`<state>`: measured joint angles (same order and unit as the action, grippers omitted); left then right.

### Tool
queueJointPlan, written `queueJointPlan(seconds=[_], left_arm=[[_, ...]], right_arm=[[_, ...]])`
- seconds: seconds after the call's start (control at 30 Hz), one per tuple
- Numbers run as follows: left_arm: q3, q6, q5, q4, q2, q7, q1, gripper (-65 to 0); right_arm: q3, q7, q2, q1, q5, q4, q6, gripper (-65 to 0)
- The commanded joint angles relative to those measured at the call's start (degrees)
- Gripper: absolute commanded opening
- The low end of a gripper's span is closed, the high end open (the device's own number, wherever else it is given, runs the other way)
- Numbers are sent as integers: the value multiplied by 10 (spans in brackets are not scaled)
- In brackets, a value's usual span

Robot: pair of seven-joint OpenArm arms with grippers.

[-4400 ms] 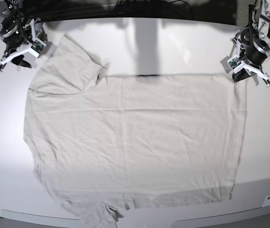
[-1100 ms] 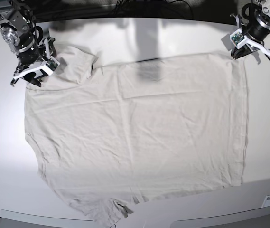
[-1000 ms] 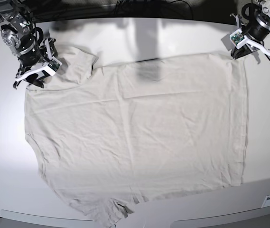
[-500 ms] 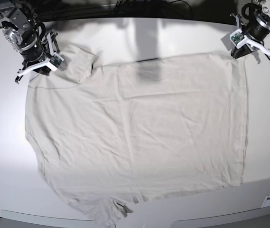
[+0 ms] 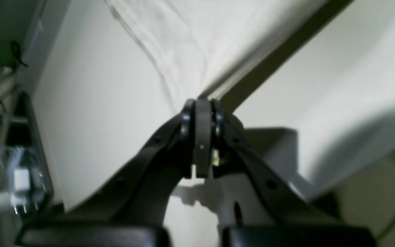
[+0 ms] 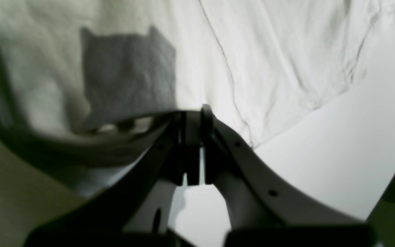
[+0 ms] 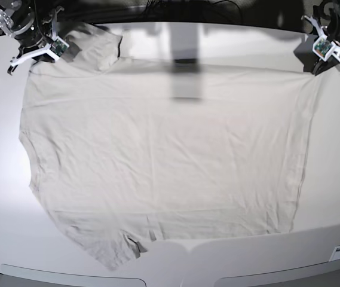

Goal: Fold the T-shirt properly
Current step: 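Pull the gripped shoulder corners toward the robot, stretching the shirt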

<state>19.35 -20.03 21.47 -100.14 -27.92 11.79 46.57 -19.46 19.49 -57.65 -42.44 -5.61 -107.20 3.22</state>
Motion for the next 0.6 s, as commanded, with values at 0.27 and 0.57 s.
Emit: queueJointPlan(seconds=[0.27,0.57], left_arm=[[86,9,-16,-23,64,48,68,-650],[150,9,-16,-61,115,91,125,-650]], right_arm=[[59,-3,16,-108,-34,-79,8,-650],[105,3,19,-186,-34,-143,7,-650]])
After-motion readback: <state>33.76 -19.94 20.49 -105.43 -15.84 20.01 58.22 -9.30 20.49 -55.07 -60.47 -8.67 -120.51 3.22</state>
